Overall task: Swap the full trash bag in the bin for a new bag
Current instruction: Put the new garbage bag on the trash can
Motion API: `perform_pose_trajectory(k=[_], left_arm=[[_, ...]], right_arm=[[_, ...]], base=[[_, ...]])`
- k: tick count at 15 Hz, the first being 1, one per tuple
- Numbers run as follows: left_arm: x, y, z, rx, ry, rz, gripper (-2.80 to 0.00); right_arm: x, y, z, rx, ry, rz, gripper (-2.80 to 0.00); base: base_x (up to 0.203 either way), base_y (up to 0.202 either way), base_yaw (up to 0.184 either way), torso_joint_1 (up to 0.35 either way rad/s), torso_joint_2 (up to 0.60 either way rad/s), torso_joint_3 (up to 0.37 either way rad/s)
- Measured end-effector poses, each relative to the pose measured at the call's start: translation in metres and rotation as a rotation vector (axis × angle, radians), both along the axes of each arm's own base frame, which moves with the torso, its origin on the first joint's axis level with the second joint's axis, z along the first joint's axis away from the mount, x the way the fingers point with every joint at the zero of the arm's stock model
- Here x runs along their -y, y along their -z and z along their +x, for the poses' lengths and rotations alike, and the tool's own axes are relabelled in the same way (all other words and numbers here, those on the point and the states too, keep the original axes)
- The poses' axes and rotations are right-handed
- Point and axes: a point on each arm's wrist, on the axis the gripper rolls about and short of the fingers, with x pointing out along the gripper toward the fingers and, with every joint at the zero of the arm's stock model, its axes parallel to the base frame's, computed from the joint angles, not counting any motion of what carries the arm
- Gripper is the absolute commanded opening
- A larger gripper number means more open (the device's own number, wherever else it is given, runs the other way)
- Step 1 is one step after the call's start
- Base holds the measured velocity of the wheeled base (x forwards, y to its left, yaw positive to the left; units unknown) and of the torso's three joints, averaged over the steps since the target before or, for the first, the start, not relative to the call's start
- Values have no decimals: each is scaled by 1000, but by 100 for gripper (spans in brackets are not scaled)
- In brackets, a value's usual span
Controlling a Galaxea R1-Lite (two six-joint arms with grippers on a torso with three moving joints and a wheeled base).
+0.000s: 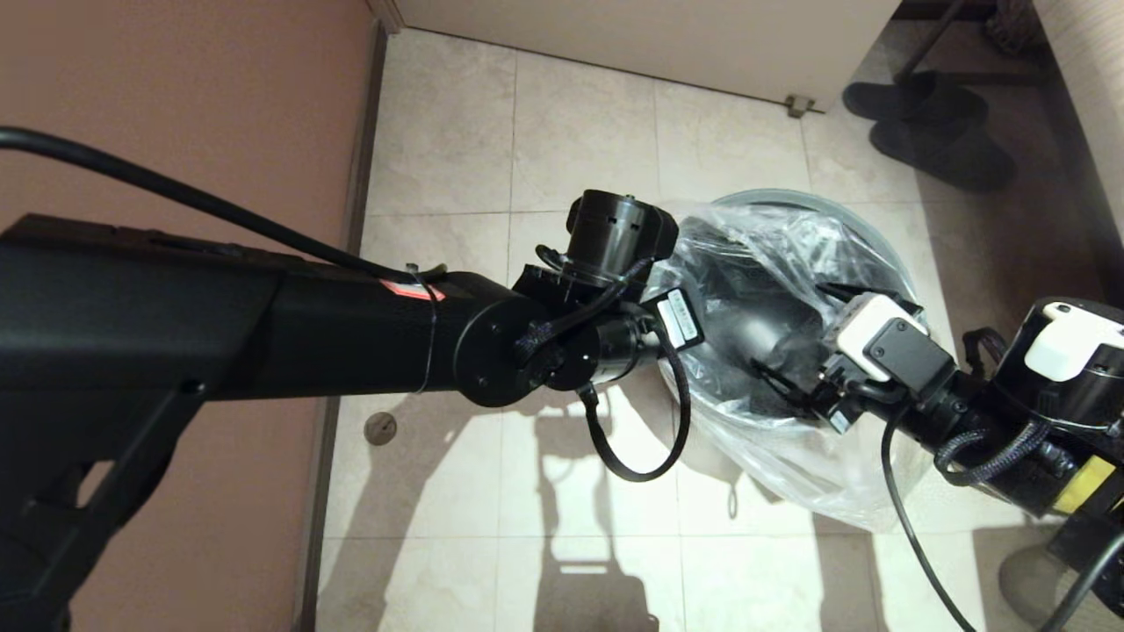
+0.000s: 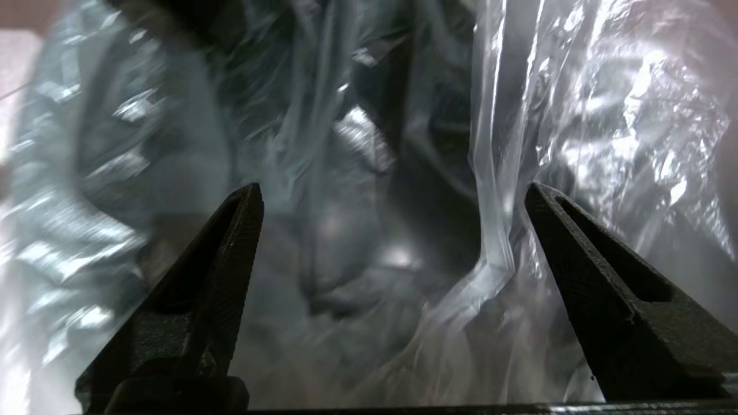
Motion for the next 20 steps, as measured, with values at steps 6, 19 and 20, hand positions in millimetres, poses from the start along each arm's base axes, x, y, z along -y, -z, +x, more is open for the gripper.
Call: perform_pose_trajectory(k=[6, 19, 20], left_arm=[[0, 5, -6, -18, 6, 9, -280], [-6, 17, -11, -51, 4, 46, -280], [-7, 19, -11, -54, 2, 50, -280]], right_arm=[[-2, -7, 8, 24, 16, 19, -280], [0, -10, 9, 33, 26, 22, -280], [1, -11, 9, 36, 30, 24, -280]], base=[[0, 0, 0, 0, 0, 0], [0, 0, 0, 0, 0, 0], [0, 0, 0, 0, 0, 0]])
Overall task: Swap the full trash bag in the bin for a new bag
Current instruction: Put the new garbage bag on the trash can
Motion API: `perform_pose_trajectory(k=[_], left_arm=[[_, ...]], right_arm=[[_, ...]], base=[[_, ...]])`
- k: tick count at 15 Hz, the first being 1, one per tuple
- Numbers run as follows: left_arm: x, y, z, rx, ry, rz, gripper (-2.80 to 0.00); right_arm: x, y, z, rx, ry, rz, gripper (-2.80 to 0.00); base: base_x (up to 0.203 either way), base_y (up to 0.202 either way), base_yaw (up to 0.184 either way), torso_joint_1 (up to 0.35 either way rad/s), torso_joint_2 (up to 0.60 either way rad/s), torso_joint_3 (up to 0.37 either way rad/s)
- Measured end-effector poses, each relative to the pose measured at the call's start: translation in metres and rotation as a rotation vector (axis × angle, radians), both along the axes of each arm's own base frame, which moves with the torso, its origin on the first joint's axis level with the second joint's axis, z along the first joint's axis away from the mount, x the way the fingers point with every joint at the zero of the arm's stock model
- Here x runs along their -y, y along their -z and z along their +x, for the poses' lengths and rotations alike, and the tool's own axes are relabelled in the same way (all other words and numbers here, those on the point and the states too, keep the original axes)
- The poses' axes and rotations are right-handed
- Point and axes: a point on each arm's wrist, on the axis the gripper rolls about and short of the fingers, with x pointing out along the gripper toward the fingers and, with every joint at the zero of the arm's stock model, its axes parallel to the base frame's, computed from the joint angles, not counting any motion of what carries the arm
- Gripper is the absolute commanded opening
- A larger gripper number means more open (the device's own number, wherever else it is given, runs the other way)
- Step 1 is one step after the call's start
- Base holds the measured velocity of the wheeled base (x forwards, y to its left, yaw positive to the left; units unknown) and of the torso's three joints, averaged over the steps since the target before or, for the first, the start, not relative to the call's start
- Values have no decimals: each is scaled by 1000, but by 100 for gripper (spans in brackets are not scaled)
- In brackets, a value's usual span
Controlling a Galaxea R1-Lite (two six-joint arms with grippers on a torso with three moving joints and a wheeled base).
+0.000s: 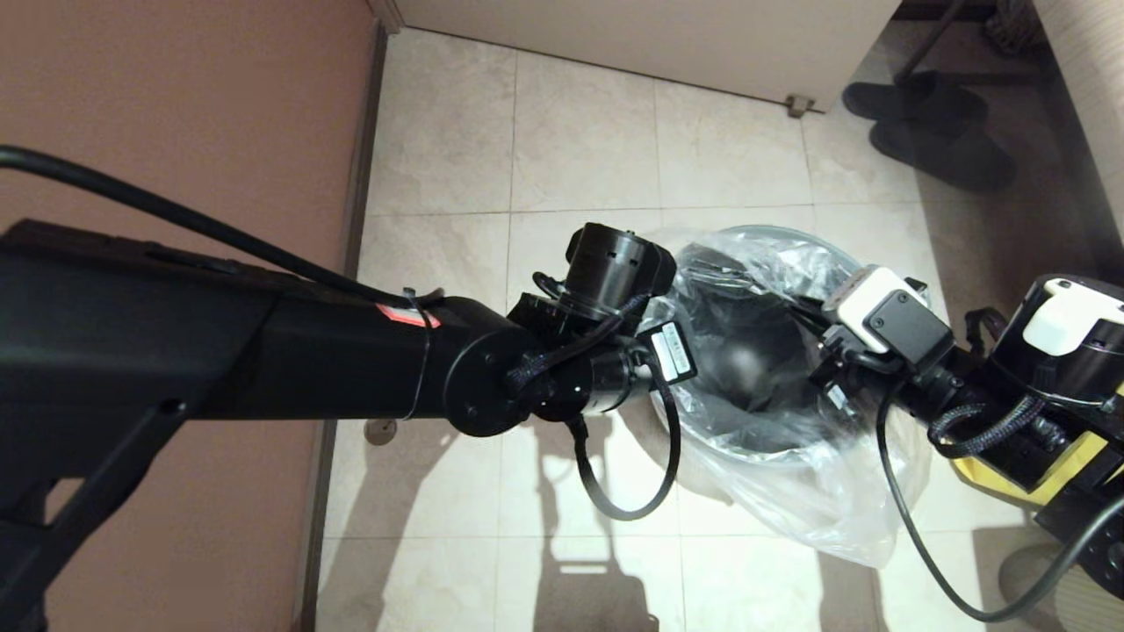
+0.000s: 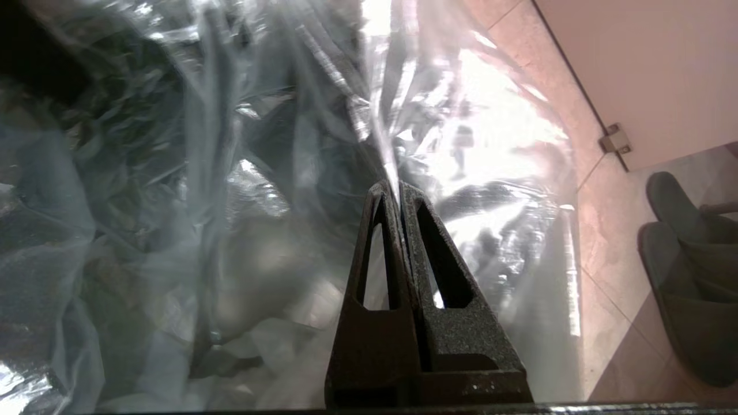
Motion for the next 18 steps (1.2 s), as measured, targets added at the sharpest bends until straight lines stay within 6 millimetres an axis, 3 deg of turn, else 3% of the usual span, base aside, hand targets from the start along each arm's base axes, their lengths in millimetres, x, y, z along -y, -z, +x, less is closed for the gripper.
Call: perform_pose_trajectory(k=[7, 18], left_arm=[[-5, 19, 8, -35, -27, 43, -280], [-13, 26, 19, -9, -62, 18, -280]], right_arm=[[31, -2, 13, -11, 111, 8, -280], [65, 1, 36, -172, 219, 190, -280]], base=[[0, 0, 0, 0, 0, 0], [0, 0, 0, 0, 0, 0]])
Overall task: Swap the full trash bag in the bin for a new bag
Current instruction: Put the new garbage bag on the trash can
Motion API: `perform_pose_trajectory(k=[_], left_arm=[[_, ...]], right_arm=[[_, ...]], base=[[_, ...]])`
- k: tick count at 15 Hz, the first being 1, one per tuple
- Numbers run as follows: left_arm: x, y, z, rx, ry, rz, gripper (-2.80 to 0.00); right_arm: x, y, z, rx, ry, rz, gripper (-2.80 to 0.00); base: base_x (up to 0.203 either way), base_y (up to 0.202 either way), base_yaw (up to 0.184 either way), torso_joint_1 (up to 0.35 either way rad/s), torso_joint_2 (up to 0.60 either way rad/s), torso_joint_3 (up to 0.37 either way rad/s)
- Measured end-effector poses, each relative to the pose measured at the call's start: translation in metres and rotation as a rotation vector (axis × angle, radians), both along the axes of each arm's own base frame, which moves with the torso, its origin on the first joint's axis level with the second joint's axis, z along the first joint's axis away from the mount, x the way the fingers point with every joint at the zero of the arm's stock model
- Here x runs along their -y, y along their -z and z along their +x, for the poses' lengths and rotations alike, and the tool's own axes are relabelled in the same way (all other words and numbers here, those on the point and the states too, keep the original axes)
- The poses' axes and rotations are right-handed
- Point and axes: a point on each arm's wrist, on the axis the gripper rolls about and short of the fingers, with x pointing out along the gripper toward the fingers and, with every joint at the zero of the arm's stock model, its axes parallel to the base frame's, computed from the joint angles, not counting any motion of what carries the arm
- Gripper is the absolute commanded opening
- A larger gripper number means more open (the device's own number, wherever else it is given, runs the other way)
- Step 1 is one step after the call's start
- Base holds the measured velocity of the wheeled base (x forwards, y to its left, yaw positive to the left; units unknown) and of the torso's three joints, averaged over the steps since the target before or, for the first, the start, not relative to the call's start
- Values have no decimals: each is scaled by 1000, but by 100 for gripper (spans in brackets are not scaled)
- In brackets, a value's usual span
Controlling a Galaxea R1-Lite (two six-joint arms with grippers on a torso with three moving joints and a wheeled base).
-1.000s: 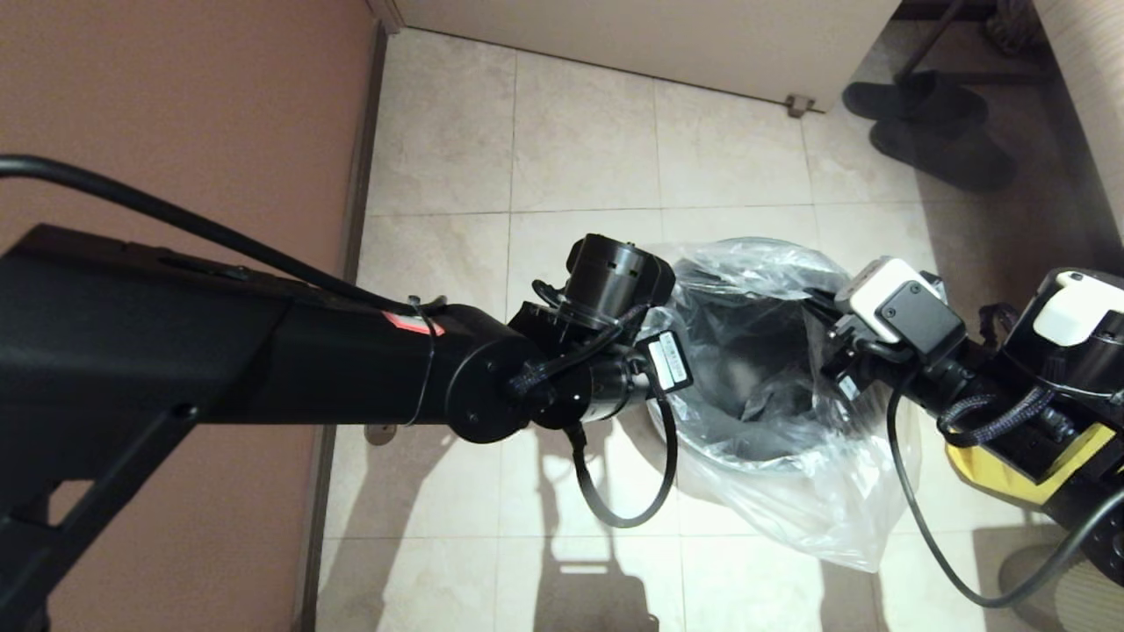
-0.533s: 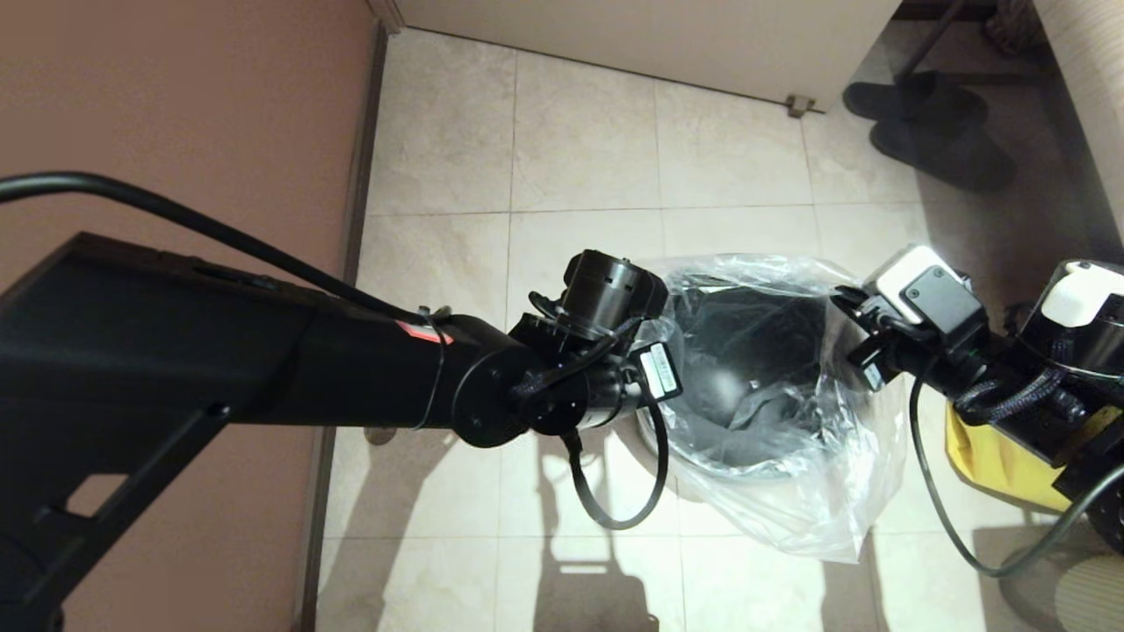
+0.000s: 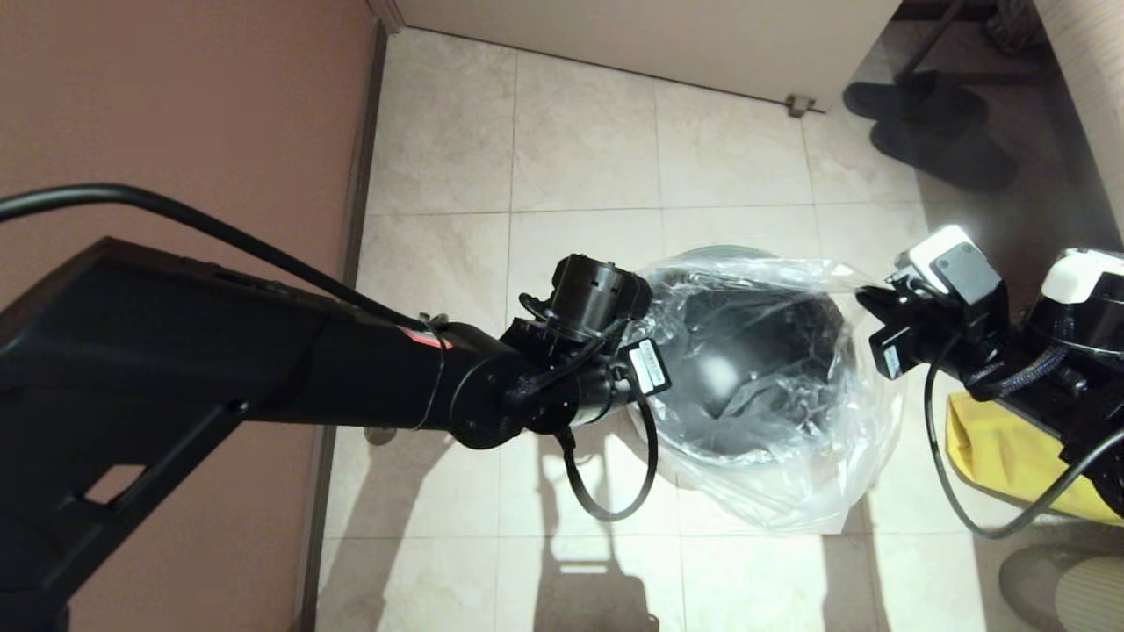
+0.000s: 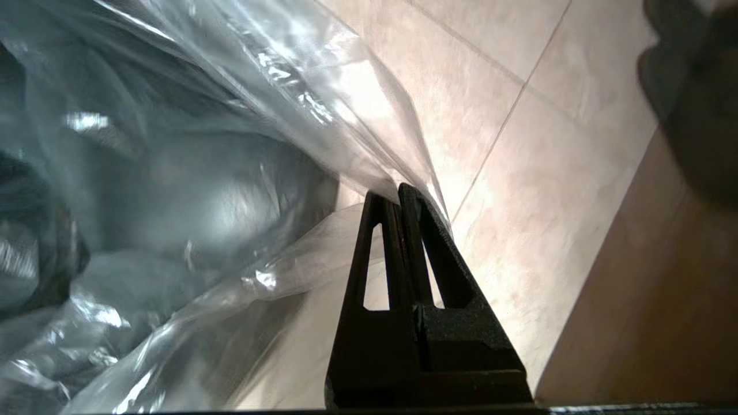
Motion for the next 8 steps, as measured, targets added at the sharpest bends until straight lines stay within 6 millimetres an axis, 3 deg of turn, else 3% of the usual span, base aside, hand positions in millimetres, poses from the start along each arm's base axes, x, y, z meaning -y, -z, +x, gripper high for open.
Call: perform_pose_trajectory(k=[8], left_arm=[[-3, -8, 3, 25, -4, -27, -280]], right_arm=[[-1, 33, 29, -143, 0, 202, -280]], base=[[0, 0, 0, 0, 0, 0]])
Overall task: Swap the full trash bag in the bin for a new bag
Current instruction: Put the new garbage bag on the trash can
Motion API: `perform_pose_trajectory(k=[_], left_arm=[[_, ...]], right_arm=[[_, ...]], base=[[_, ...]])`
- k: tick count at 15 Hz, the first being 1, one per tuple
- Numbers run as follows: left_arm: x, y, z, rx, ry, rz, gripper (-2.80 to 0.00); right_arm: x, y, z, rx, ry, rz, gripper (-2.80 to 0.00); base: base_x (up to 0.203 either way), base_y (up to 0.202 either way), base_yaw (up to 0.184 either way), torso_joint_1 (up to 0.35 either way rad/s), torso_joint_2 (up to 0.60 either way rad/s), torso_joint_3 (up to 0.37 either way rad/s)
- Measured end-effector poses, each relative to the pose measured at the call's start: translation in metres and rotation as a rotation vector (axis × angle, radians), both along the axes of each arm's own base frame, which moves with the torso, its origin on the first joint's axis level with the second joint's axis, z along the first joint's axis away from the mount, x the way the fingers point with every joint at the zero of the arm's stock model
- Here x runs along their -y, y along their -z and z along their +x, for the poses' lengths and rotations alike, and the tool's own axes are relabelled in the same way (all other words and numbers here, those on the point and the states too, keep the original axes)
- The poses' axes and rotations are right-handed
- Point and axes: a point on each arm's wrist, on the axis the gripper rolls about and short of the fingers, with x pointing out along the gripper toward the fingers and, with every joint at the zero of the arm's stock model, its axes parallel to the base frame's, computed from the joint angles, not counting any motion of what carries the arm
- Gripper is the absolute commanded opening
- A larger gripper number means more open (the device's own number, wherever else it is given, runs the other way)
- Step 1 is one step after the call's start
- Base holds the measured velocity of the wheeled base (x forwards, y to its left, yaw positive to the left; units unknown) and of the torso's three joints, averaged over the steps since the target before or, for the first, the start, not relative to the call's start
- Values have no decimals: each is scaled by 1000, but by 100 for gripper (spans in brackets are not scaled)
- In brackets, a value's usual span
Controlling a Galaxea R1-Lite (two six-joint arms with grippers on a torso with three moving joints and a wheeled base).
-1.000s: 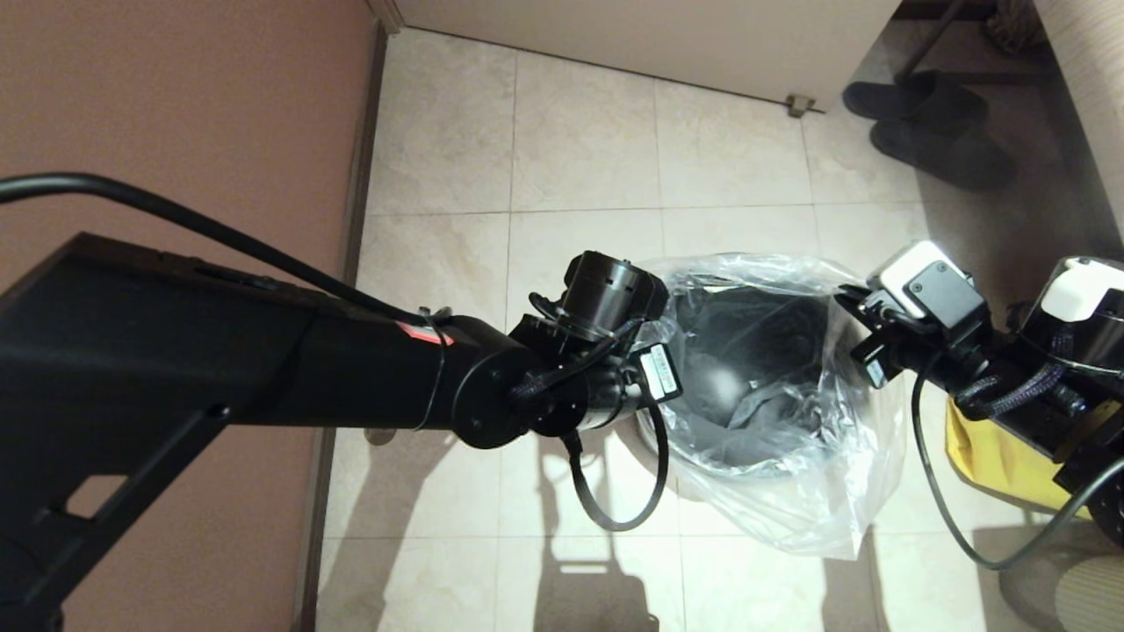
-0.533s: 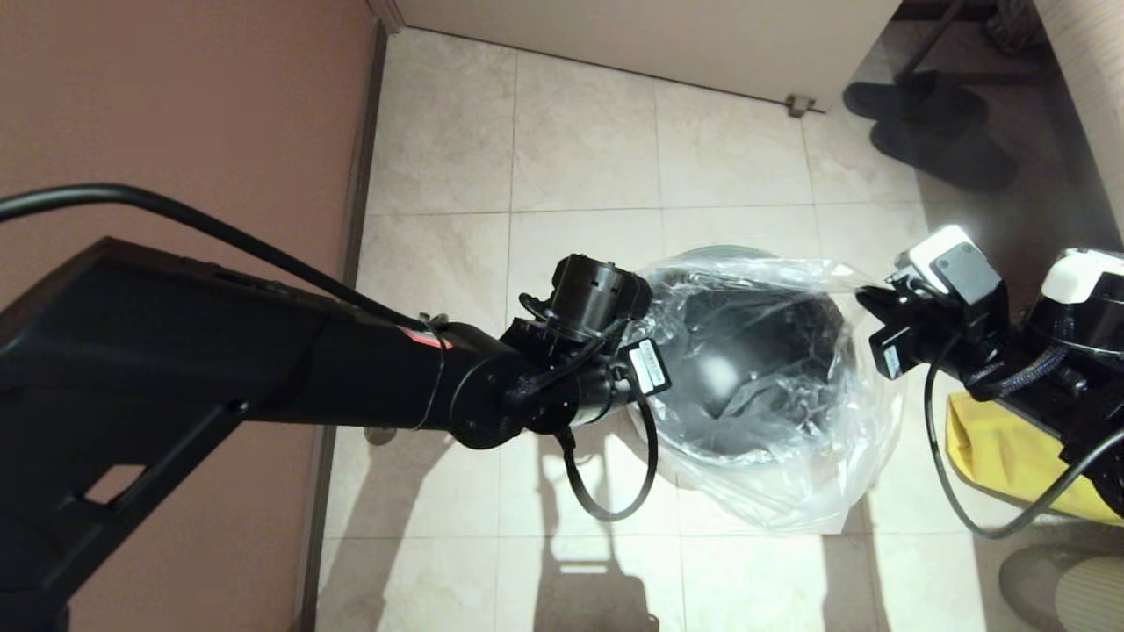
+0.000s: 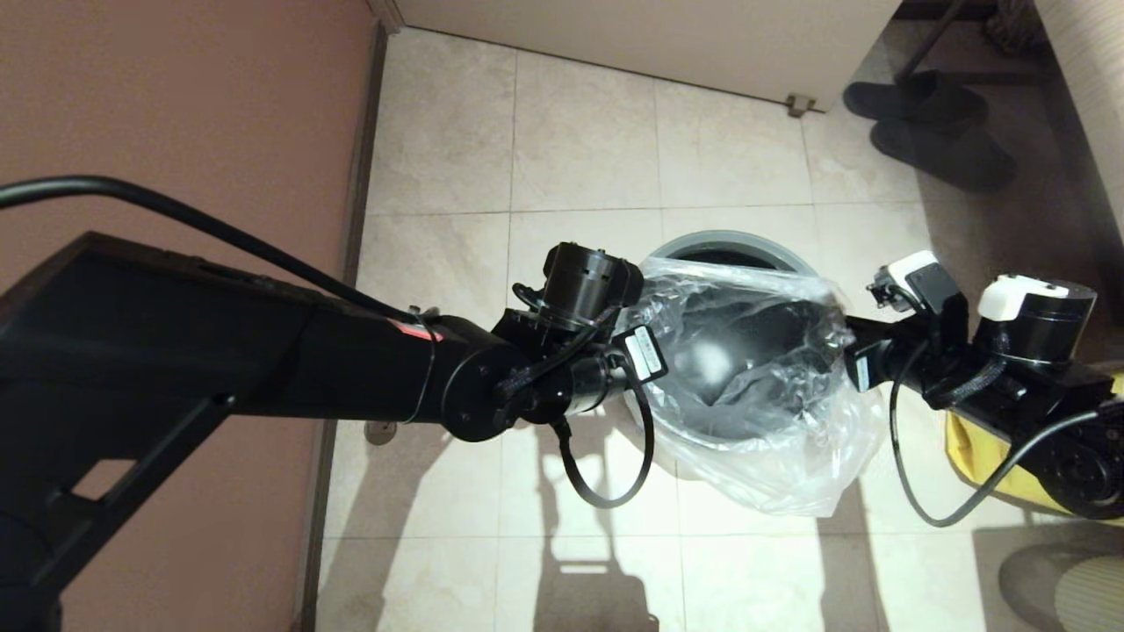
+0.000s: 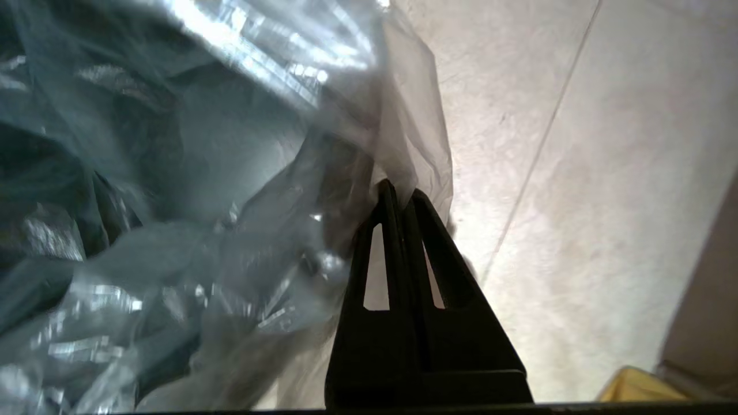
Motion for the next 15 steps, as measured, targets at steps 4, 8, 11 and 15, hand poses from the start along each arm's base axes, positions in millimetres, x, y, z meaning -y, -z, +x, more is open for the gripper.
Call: perform_pose_trajectory(k=[4, 8, 11, 15], left_arm=[[-5, 0, 7, 7, -18, -7, -280], [-10, -3, 13, 13, -37, -12, -280], [-12, 0, 18, 11, -50, -12, -280], [-16, -3, 30, 25, -77, -26, -280]], right_arm=[[-3, 15, 12, -70, 9, 98, -280], [1, 19, 22, -124, 45, 256, -280], [5, 8, 19, -177, 40, 371, -280], [14, -6, 14, -248, -7, 526, -280]], base=[[0, 0, 0, 0, 0, 0], [0, 0, 0, 0, 0, 0], [0, 0, 0, 0, 0, 0], [0, 0, 0, 0, 0, 0]])
